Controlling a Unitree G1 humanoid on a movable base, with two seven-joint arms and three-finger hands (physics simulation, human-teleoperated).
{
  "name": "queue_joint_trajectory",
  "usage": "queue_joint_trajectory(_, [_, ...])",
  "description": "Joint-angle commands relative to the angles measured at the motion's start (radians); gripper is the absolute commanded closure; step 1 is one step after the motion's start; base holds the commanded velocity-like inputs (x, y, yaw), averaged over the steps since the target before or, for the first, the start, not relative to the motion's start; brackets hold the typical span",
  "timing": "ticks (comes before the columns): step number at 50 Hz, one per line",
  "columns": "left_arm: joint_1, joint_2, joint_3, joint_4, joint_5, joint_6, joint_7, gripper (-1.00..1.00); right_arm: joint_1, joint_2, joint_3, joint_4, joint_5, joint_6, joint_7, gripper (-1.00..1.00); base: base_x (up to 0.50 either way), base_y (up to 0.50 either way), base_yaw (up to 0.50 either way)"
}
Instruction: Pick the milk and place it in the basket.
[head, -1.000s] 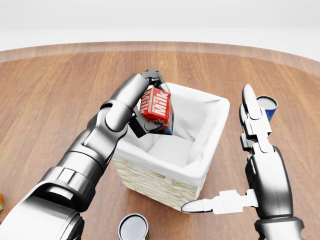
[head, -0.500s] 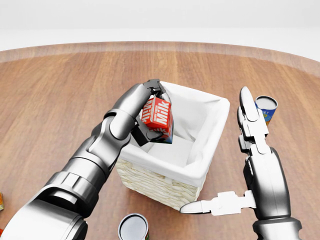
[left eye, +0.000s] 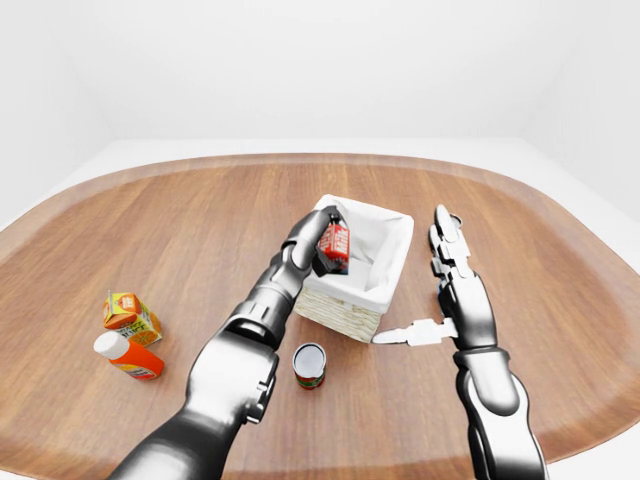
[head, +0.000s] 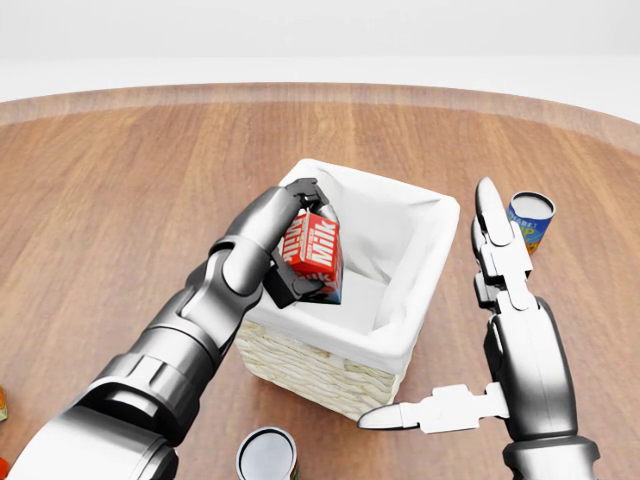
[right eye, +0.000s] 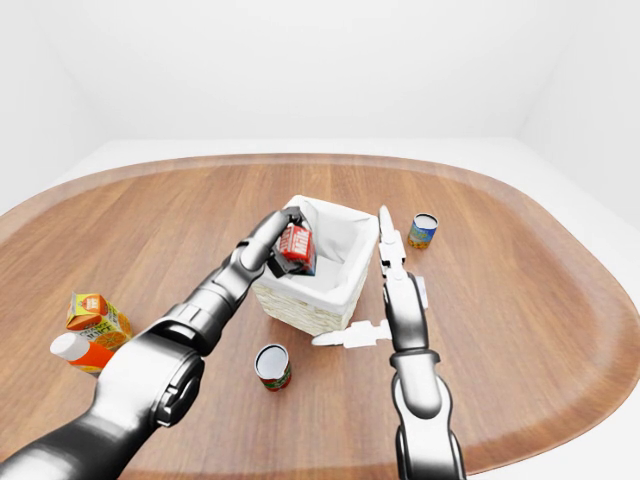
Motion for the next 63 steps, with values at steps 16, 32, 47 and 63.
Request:
queue_joint_trajectory(16, [-0.012, -0.001, 0.046, -0.005, 0.009, 0.000, 0.048, -0.23, 0.004, 0.000, 0.002, 0.000, -0.001, 0.000, 0.001, -1.00, 0.00, 0.00, 0.00])
queue_joint_trajectory(32, [-0.023, -0.001, 0.050, -0.015, -0.003, 0.000, 0.050, -1.00, 0.005, 0.000, 0.008, 0.001, -0.004, 0.000, 0.000, -1.00, 0.00, 0.00, 0.00])
queue_joint_trajectory(47, [0.045, -0.030, 0.094, -0.129, -0.213, 0.000, -0.002, -1.00, 0.001, 0.000, 0.005, -0.001, 0.000, 0.000, 0.002, -1.00, 0.00, 0.00, 0.00])
queue_joint_trajectory(63, [0.460, -0.073, 0.023, -0.901, -0.555, 0.172, -0.112, -1.00, -0.012, -0.002, -0.006, 0.038, -0.004, 0.000, -0.004, -1.00, 0.00, 0.00, 0.00])
